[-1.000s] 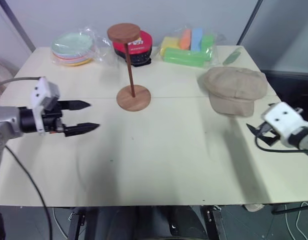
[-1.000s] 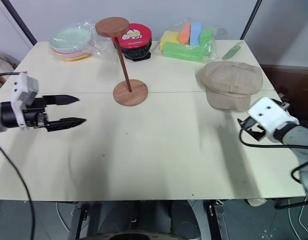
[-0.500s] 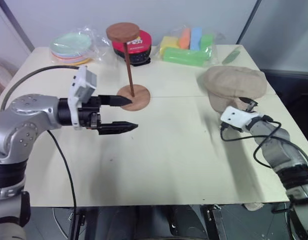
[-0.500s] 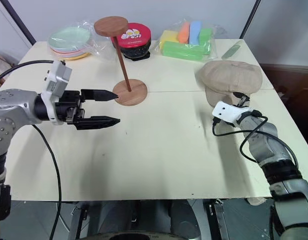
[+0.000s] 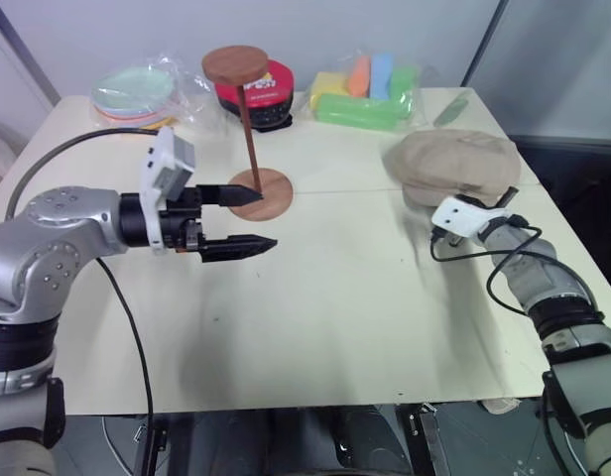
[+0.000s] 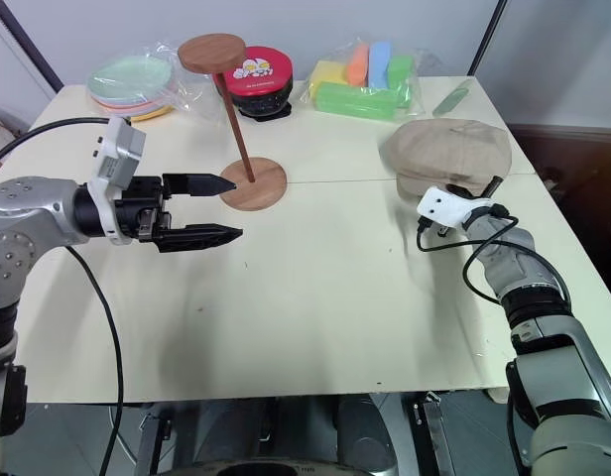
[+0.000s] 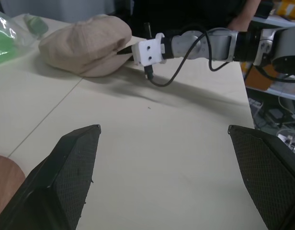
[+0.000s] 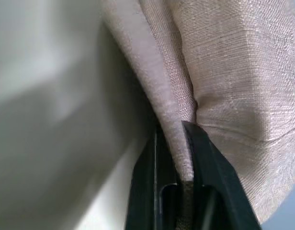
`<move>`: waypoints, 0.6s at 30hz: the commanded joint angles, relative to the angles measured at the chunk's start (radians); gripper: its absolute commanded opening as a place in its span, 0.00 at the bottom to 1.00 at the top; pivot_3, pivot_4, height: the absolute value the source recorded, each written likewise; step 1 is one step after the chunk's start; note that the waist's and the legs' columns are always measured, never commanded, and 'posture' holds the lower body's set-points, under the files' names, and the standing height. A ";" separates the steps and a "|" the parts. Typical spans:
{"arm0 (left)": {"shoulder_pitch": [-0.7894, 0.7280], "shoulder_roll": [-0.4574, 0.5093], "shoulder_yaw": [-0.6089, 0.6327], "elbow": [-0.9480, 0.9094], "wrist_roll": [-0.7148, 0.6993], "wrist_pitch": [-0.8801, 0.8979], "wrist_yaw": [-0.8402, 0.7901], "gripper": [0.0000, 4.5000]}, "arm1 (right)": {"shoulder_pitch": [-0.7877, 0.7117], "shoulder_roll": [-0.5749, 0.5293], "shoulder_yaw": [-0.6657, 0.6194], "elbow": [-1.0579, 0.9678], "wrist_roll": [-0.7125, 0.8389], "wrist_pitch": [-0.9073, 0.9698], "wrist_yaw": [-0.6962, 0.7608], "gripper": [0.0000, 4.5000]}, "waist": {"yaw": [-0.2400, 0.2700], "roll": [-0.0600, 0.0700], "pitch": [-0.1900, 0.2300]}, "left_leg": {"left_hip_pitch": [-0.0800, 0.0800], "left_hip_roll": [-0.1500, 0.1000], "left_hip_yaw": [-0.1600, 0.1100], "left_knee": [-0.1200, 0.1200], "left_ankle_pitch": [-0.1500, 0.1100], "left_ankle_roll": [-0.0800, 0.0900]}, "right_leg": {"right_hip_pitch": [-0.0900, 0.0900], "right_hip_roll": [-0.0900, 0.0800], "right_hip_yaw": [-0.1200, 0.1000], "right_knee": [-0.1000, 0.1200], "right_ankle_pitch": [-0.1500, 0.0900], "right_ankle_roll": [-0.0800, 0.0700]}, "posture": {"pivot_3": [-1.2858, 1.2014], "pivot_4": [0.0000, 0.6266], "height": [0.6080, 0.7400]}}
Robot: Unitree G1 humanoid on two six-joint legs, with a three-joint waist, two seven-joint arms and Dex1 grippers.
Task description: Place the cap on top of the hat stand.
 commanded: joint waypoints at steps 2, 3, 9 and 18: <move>0.010 0.008 0.080 -0.025 -0.033 0.007 0.038 1.00 | 0.000 -0.002 -0.048 -0.064 0.027 0.017 -0.007 0.00 | 0.000 0.000 0.000 | 0.000 0.000 0.000 0.000 0.000 0.000 | 0.000 0.000 0.000 0.000 0.000 0.000 | 0.52 0.24 1.00; 0.022 0.007 0.112 -0.026 -0.046 0.015 0.063 1.00 | -0.011 -0.012 -0.063 -0.115 0.028 0.025 -0.007 0.00 | -0.001 0.000 0.000 | 0.000 0.000 0.000 0.000 0.000 0.000 | 0.000 0.000 0.000 0.001 0.000 0.000 | 0.52 0.24 1.00; 0.109 -0.031 0.277 -0.037 -0.100 0.041 0.233 1.00 | -0.156 -0.014 -0.121 -0.419 0.029 0.094 0.049 0.00 | -0.012 0.003 0.002 | 0.000 0.000 0.000 0.000 0.000 0.000 | -0.005 -0.001 0.003 0.005 0.000 0.000 | 0.52 0.24 1.00; 0.177 -0.050 0.591 -0.029 -0.243 0.062 0.490 1.00 | -0.619 0.292 -0.012 -0.349 0.061 0.002 0.080 0.00 | -0.025 0.002 0.001 | -0.001 0.002 -0.003 -0.001 0.001 -0.002 | -0.007 0.000 0.001 0.005 0.000 0.000 | 0.52 0.24 1.00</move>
